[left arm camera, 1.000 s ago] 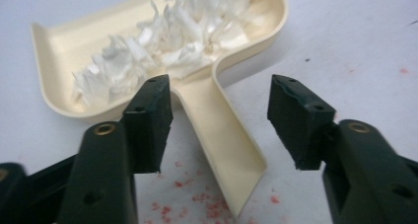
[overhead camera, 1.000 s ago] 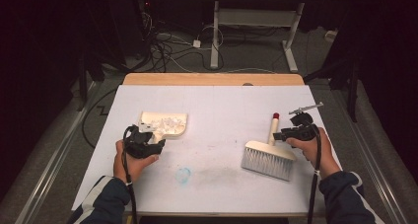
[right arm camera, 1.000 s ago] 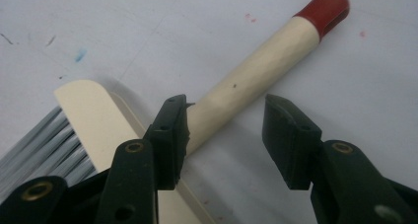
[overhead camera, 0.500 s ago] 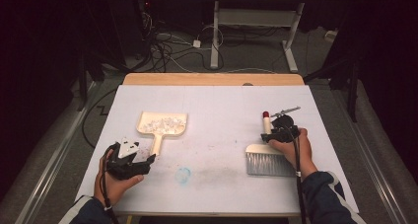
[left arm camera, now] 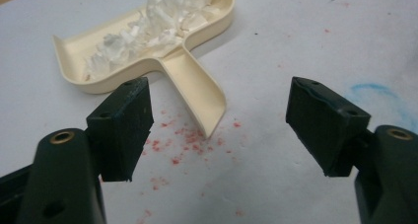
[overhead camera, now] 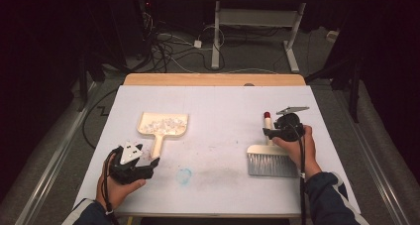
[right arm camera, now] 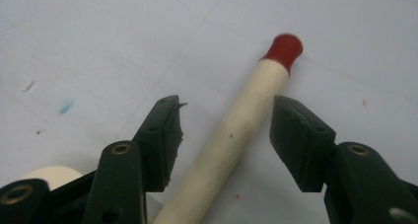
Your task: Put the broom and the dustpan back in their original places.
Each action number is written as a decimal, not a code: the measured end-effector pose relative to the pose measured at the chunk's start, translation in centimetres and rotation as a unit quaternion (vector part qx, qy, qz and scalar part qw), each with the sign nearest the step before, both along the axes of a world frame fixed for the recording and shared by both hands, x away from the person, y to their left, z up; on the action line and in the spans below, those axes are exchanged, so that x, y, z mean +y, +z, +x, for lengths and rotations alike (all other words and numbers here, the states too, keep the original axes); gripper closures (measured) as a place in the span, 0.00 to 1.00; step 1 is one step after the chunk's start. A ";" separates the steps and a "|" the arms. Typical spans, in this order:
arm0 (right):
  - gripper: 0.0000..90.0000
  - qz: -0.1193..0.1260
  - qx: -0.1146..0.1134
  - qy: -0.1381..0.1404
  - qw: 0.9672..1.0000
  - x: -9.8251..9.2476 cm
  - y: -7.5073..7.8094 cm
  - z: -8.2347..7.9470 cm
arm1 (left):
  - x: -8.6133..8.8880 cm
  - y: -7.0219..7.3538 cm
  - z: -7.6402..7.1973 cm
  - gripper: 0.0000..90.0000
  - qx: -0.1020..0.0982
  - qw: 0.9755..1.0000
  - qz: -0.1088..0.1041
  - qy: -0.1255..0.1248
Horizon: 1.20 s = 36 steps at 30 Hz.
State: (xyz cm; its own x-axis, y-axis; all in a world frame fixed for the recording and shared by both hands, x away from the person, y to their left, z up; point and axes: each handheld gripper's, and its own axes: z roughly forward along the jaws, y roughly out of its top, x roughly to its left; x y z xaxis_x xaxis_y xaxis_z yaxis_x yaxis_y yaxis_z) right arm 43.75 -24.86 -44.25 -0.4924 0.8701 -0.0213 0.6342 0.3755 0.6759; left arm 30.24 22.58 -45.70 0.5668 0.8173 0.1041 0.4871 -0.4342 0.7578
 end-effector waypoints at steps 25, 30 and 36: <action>0.28 0.042 -0.139 0.038 0.989 1.3 3.4 -1.4 | -0.5 -0.4 -0.2 0.24 -0.011 0.999 0.006 -0.031; 0.22 0.054 -0.154 0.038 0.986 1.4 3.7 -1.9 | -0.7 -0.6 -0.1 0.23 -0.007 0.999 0.012 -0.032; 0.20 0.048 -0.170 0.041 0.983 1.6 3.8 -2.4 | -0.8 -0.6 -0.1 0.21 -0.005 0.999 0.016 -0.036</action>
